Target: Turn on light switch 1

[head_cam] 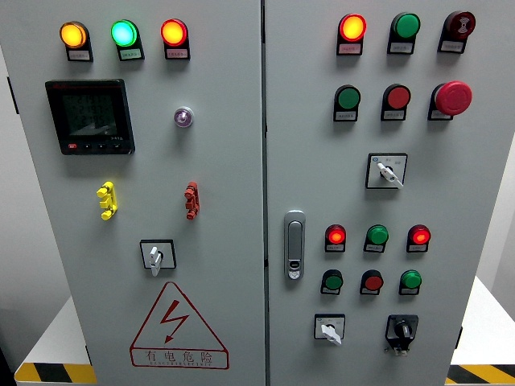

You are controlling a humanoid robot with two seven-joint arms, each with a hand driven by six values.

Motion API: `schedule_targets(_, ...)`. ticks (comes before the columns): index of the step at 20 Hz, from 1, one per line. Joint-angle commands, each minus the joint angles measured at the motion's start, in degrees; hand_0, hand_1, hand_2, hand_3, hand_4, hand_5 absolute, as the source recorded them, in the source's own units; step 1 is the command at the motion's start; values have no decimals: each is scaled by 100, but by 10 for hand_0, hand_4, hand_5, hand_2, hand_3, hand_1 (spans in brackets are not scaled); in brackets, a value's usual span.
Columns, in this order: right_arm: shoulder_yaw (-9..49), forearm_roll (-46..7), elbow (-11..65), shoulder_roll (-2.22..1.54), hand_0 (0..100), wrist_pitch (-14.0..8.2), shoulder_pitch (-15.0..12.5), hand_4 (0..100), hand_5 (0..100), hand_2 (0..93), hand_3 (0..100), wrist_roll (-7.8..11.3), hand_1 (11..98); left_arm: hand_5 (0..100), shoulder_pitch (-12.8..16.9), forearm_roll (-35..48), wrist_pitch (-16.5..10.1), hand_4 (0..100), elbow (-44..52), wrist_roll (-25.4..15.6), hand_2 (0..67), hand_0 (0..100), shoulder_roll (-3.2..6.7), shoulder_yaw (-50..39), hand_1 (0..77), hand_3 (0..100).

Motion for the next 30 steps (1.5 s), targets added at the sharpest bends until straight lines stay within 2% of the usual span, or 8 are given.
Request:
schedule_targets(1, 1, 0, 9, 1, 0, 3, 0, 194, 106, 0, 196, 0, 197, 0, 19, 498, 8, 0, -408, -58, 0, 0, -7, -663, 0, 0)
schedule_targets(6, 1, 0, 0, 1, 0, 3, 0, 194, 106, 0, 196, 0, 198, 0, 466, 498, 253, 0, -1742, -795, 9, 0, 10, -901, 0, 0)
schedule_targets(8, 1, 0, 0, 1, 0, 3, 0, 194, 106, 0, 196, 0, 198, 35, 677, 498, 394, 21, -2403, -858, 32, 0, 10, -875, 0, 2)
schedule_targets(13, 1, 0, 0, 1, 0, 3, 0, 194, 106, 0, 196, 0, 198, 138, 749, 551, 1010, 129, -4064, -832, 98, 0, 19, -1068, 16, 59)
schedule_targets(21, 1, 0, 0, 1, 0, 3, 0, 194, 106, 0, 196, 0, 194, 214, 696, 568, 949, 187, -6227, -348, 140, 0, 54, -1437, 37, 103)
schedule_targets(25, 1, 0, 0, 1, 0, 3, 0, 194, 106, 0, 196, 0, 195, 300, 503, 568, 940, 276, -7176, -235, 142, 0, 247, -1551, 55, 116)
schedule_targets(27, 1, 0, 0, 1, 0, -6, 0, 194, 106, 0, 196, 0, 195, 357, 371, 568, 931, 348, -7765, 160, 141, 0, 239, -1762, 66, 129)
schedule_targets(30, 1, 0, 0, 1, 0, 3, 0, 194, 106, 0, 196, 0, 196, 470, 213, 560, 922, 455, -8328, 845, 149, 0, 134, -1912, 177, 232)
